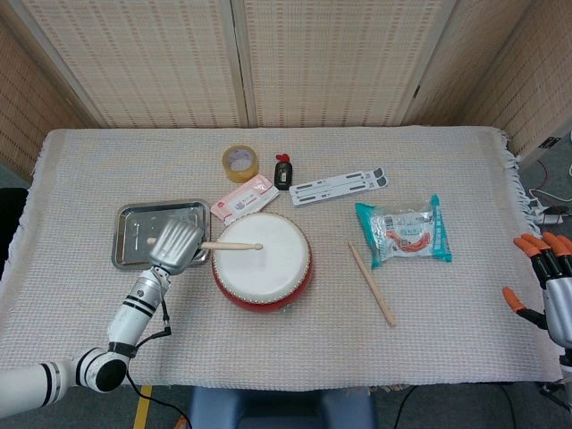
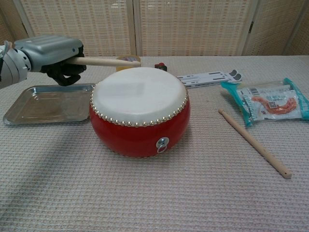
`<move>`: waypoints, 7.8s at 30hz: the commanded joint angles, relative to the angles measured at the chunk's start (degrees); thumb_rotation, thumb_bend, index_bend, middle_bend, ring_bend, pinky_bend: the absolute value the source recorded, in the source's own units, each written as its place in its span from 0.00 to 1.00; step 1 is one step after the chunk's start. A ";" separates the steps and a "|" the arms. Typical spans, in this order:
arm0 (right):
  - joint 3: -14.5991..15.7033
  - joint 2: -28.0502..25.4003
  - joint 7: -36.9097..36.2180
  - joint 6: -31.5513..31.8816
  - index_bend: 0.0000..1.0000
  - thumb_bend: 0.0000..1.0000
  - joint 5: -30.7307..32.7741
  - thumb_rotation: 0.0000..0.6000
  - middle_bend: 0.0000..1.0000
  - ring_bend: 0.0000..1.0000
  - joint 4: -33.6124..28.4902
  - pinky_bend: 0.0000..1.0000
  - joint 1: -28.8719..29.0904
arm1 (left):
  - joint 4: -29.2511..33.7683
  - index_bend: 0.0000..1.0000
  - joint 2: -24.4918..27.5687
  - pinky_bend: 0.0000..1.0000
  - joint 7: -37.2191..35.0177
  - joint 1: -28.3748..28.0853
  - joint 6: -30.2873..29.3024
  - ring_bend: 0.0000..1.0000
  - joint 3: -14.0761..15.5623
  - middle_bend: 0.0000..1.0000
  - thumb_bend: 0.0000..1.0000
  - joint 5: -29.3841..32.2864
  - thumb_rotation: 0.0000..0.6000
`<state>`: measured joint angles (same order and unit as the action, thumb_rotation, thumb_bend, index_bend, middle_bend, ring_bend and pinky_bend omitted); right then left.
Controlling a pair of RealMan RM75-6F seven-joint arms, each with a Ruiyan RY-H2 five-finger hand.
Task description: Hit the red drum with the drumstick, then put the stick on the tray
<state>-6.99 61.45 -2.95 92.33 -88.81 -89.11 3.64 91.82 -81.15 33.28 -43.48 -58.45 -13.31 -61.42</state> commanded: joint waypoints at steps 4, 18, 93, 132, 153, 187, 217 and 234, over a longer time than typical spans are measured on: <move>0.05 -0.01 -0.17 0.04 0.18 0.24 0.16 1.00 0.17 0.06 0.08 0.12 -0.12 | -3.59 1.00 -1.26 1.00 8.27 -2.69 2.76 1.00 3.15 1.00 0.80 2.64 1.00; 0.08 0.18 -0.81 -0.08 0.18 0.24 0.38 1.00 0.17 0.06 0.57 0.12 -0.14 | -0.53 1.00 1.66 1.00 -0.80 -2.57 2.72 1.00 0.60 1.00 0.80 4.78 1.00; 0.25 0.56 -0.37 -0.53 0.18 0.24 0.61 1.00 0.17 0.06 0.31 0.12 -0.02 | -5.17 1.00 -0.92 1.00 5.08 -4.20 0.86 1.00 6.91 1.00 0.78 1.73 1.00; 0.20 0.54 -0.57 -0.33 0.18 0.24 1.06 1.00 0.17 0.06 0.49 0.12 -0.41 | -0.06 1.00 2.33 1.00 -17.71 0.64 1.24 0.98 -1.65 1.00 0.77 3.35 1.00; 0.17 0.64 0.29 -0.43 0.18 0.24 0.88 1.00 0.17 0.06 -0.14 0.12 -0.23 | -4.56 0.99 -1.64 1.00 -6.70 -0.33 -0.68 0.97 1.58 1.00 0.76 1.33 1.00; 0.24 0.57 0.67 -0.47 0.18 0.24 0.91 1.00 0.17 0.06 -0.44 0.12 -0.38 | -14.65 0.99 -1.46 1.00 -23.71 0.42 1.59 0.97 -1.09 1.00 0.76 -2.69 1.00; 0.28 0.58 1.45 -0.49 0.18 0.24 1.19 1.00 0.17 0.06 -0.98 0.12 -0.59 | -55.06 0.88 -16.23 0.93 -29.89 -5.63 19.84 0.85 4.00 0.94 0.73 -6.35 1.00; 0.16 0.47 1.77 -0.45 0.18 0.24 1.37 1.00 0.17 0.06 -1.19 0.12 -0.66 | -53.67 0.01 -16.06 0.37 -25.66 -5.38 19.98 0.12 0.60 0.12 0.47 -2.33 1.00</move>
<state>-6.84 61.93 -1.18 91.88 -87.44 -90.30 2.99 37.76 -97.42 7.33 -49.00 -38.11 -12.47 -63.97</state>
